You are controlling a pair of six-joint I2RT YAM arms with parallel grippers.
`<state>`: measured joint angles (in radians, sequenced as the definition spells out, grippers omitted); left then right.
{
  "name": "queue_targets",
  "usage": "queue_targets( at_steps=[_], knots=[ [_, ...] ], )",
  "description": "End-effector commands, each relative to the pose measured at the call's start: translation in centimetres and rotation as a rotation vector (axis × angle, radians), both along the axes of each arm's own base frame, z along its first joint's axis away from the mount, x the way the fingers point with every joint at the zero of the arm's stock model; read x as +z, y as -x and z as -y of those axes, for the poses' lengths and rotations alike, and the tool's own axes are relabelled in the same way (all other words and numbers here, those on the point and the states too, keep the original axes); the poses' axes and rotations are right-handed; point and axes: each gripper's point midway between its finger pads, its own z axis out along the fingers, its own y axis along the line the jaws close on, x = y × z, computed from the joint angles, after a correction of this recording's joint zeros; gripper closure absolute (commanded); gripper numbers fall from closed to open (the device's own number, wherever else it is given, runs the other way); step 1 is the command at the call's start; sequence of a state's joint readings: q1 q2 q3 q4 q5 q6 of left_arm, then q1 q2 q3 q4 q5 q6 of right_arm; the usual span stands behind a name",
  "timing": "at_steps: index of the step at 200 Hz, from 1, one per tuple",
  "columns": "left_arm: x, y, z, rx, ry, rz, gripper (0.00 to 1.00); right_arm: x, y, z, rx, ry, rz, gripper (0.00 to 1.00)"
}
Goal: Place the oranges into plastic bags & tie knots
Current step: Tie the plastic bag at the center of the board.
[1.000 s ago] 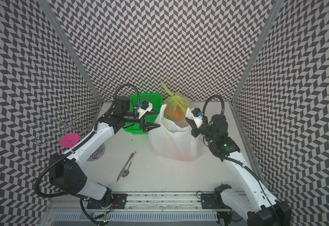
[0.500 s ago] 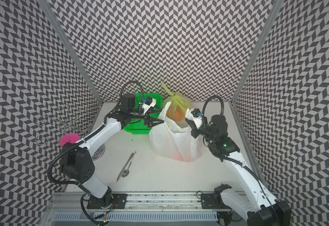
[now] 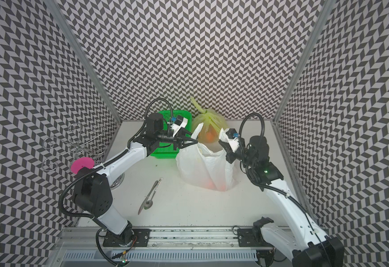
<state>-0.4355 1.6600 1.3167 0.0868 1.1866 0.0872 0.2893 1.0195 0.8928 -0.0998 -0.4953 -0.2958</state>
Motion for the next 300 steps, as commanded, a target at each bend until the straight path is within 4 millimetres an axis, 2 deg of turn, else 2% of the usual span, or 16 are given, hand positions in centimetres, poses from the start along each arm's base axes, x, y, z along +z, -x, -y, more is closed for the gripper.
queue_targets(
  at_steps=[1,9,27,67,99,121,149,186,211,239,278,295,300],
  knots=[
    [2.3,0.6,-0.5,0.051,0.053,0.008,0.84,1.6,0.3,-0.4,0.045,0.017,0.083,1.00],
    [2.2,0.4,-0.6,0.079,0.049,-0.005,0.92,1.8,0.5,-0.6,0.060,0.033,0.102,1.00],
    [1.8,0.3,-0.8,0.123,0.037,-0.037,1.00,2.2,0.4,-0.8,0.071,0.066,0.132,1.00],
    [1.4,0.8,-1.4,0.174,-0.020,-0.053,1.00,4.1,0.1,-1.9,0.053,0.190,0.250,1.00],
    [0.8,1.4,-1.6,0.206,-0.074,-0.064,1.00,4.6,-1.0,-2.6,-0.003,0.326,0.340,1.00],
    [0.0,1.9,-1.6,0.200,-0.096,-0.074,1.00,4.0,-1.6,-3.2,-0.033,0.390,0.367,1.00],
    [-0.5,2.0,-1.5,0.190,-0.120,-0.077,1.00,2.6,-1.1,-4.6,-0.020,0.424,0.378,1.00],
    [-2.0,2.1,-1.4,0.166,-0.173,-0.056,1.00,2.0,-0.5,-6.6,0.006,0.431,0.369,0.99],
    [-1.9,2.3,-1.3,0.147,-0.168,-0.045,1.00,0.5,-0.4,-7.6,0.031,0.462,0.334,0.97],
    [-1.2,2.8,-1.4,0.134,-0.147,-0.018,1.00,-0.2,-0.2,-7.3,0.033,0.459,0.277,0.81],
    [-1.1,3.0,-1.5,0.139,-0.148,0.001,1.00,-0.3,2.3,-7.4,0.207,0.413,0.142,0.54],
    [-1.2,3.0,-1.6,0.144,-0.150,0.009,1.00,-0.1,3.0,-6.7,0.245,0.402,0.102,0.42],
    [-1.2,3.0,-1.6,0.142,-0.148,0.012,1.00,0.0,3.1,-6.5,0.253,0.398,0.098,0.33]
  ],
)
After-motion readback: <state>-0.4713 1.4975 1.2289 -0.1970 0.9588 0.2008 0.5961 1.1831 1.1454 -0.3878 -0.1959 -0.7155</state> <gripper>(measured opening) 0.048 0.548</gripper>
